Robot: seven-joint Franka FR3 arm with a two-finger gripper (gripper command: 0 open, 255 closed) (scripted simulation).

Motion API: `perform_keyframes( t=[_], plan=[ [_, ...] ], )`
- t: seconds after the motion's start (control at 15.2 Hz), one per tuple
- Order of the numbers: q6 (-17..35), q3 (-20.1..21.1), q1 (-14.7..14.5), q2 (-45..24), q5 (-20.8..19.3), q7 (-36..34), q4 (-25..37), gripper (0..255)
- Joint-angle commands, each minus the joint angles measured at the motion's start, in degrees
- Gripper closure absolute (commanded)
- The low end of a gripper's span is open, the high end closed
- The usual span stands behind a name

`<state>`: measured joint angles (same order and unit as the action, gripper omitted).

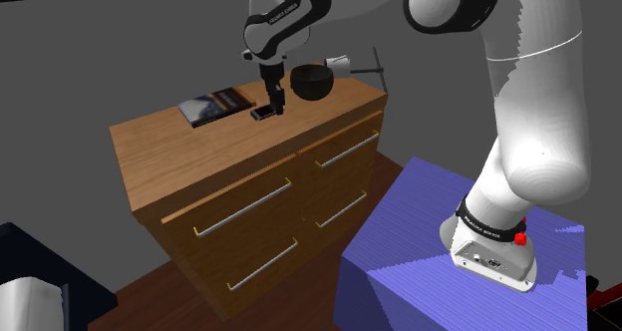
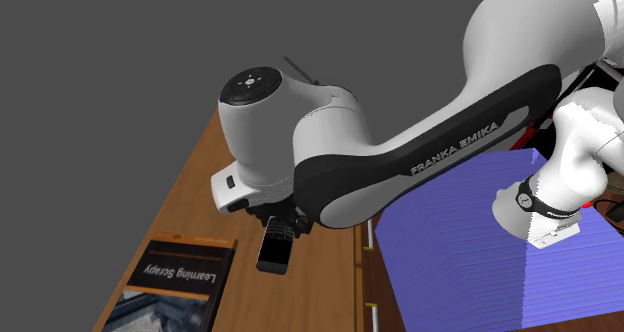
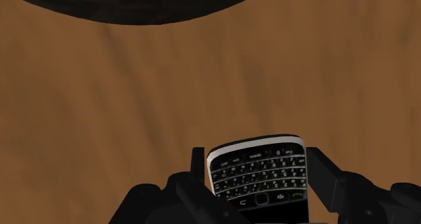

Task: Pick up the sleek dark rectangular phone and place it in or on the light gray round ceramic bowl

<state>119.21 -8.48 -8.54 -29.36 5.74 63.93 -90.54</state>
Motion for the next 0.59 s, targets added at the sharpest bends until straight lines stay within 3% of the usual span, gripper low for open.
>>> perform_keyframes(
  t=[0.0,0.53],
  plan=[
    [-1.2,-0.1,-0.1,0.6,-0.1,-0.1,0.5,255],
    [-6.3,-0.3,-0.1,2.7,-0.6,-0.5,3.7,255]
  ],
)
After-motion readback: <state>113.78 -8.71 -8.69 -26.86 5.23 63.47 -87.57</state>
